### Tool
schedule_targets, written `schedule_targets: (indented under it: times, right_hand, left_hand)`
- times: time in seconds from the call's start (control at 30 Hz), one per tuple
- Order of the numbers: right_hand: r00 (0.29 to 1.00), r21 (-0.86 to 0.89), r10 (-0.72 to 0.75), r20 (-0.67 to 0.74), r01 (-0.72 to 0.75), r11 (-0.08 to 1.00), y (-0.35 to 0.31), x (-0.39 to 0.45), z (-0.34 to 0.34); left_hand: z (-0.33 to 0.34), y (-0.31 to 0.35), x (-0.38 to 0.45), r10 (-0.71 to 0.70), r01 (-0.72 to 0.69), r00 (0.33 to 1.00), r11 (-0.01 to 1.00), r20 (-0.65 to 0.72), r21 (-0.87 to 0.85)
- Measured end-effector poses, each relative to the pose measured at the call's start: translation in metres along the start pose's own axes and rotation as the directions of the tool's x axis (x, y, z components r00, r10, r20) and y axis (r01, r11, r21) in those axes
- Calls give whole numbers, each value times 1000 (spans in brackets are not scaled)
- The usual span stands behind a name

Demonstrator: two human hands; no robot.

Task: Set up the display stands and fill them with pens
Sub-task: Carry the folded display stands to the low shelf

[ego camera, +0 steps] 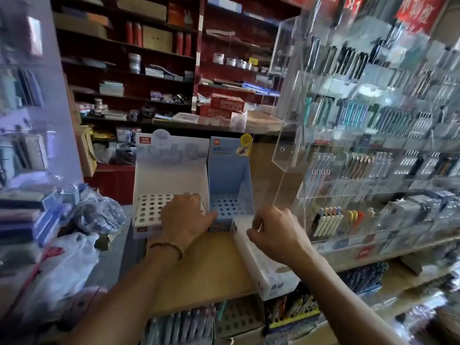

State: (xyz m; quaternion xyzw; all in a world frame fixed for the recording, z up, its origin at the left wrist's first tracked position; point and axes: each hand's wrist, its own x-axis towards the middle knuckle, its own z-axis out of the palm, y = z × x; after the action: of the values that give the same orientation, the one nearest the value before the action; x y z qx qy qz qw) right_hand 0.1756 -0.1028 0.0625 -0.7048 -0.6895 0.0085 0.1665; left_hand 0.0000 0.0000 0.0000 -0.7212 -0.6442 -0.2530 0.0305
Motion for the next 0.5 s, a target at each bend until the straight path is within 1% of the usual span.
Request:
schedule_targets:
  times: [0.03, 0.1, 0.13, 0.2, 0.33, 0.5]
  right_hand:
    - [1000, 18, 1, 8, -1, 1000, 1, 2, 2]
    - [1000, 38, 0, -12, 1, 999, 1, 7, 3]
    - [1000, 47, 16, -14, -15, 999, 0, 6, 2]
    - [999, 82, 21, -35, -18, 996, 1, 8, 2]
    - [997, 105, -5, -77, 13, 994, 1, 6, -2]
    - [992, 152, -12, -128, 31, 988, 2, -6, -16]
  left_hand:
    - [2, 1, 4, 3, -2, 1000, 999, -8, 34]
    - [8, 6, 13, 18, -16, 999, 999, -43, 47]
    - [8, 9, 17, 9, -9, 998, 1000, -56, 16]
    - [13, 14, 27, -8, 8, 999, 1000, -39, -8]
    - [19, 14, 37, -58, 55, 996, 998, -65, -39]
    - [20, 14, 30, -42, 40, 996, 999, -78, -28]
